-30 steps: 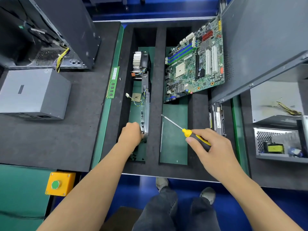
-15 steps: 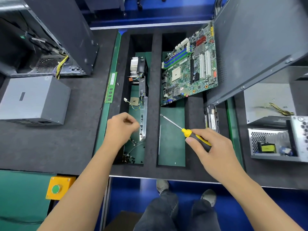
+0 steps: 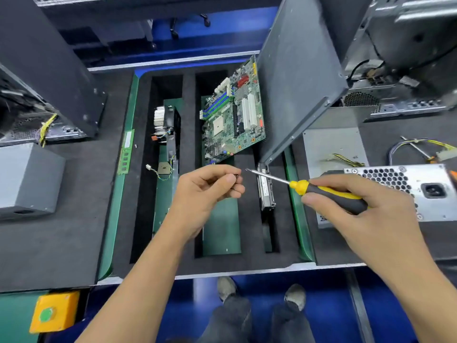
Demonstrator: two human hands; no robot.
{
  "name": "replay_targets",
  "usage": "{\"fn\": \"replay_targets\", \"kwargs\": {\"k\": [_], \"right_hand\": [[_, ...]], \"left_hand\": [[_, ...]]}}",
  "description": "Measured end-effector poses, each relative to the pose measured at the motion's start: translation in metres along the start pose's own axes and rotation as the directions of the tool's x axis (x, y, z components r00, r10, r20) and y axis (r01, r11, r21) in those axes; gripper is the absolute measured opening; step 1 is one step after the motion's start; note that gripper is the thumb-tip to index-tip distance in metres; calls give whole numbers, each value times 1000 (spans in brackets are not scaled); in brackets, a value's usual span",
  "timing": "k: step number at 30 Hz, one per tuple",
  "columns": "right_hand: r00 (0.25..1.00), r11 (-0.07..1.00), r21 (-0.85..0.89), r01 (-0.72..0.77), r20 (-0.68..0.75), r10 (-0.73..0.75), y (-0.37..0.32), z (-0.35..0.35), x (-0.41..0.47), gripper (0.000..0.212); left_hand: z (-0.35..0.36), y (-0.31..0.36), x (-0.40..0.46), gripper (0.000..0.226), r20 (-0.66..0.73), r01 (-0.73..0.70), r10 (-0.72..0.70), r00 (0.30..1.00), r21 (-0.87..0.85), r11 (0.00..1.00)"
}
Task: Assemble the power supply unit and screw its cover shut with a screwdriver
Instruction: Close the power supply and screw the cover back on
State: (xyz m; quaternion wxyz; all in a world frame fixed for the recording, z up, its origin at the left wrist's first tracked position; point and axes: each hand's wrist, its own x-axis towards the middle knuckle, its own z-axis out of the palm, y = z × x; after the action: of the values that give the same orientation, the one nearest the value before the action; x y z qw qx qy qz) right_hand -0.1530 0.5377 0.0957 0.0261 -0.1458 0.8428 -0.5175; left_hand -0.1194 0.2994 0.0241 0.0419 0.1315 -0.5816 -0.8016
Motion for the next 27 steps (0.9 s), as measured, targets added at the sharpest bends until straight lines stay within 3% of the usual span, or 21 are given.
{"fn": "replay_targets", "kwargs": {"k": [4,11,14,23,27], "right_hand": [[998,994,86,-62,-25,65,7,-35,2,8],[991,989,94,-110,-59,116,16,-74,0,15],[990,988,84,-130,-40,134,22,-82,0,6],[978,978,56,-199,82,194,35,-112,5,4],[964,969,73,-235,147,223,42,-130,14,23]], "left_hand": [[45,-2,2,16,96,45,-36,995,-97,994],[87,-5,7,13,67,76,-65,996,-164,984],[100,-6,8,16,78,77,-67,995,-145,986],[116,-8,9,13,86,71,-71,994,5,997],[130,-8,11,14,109,40,-46,993,63,997]]}}
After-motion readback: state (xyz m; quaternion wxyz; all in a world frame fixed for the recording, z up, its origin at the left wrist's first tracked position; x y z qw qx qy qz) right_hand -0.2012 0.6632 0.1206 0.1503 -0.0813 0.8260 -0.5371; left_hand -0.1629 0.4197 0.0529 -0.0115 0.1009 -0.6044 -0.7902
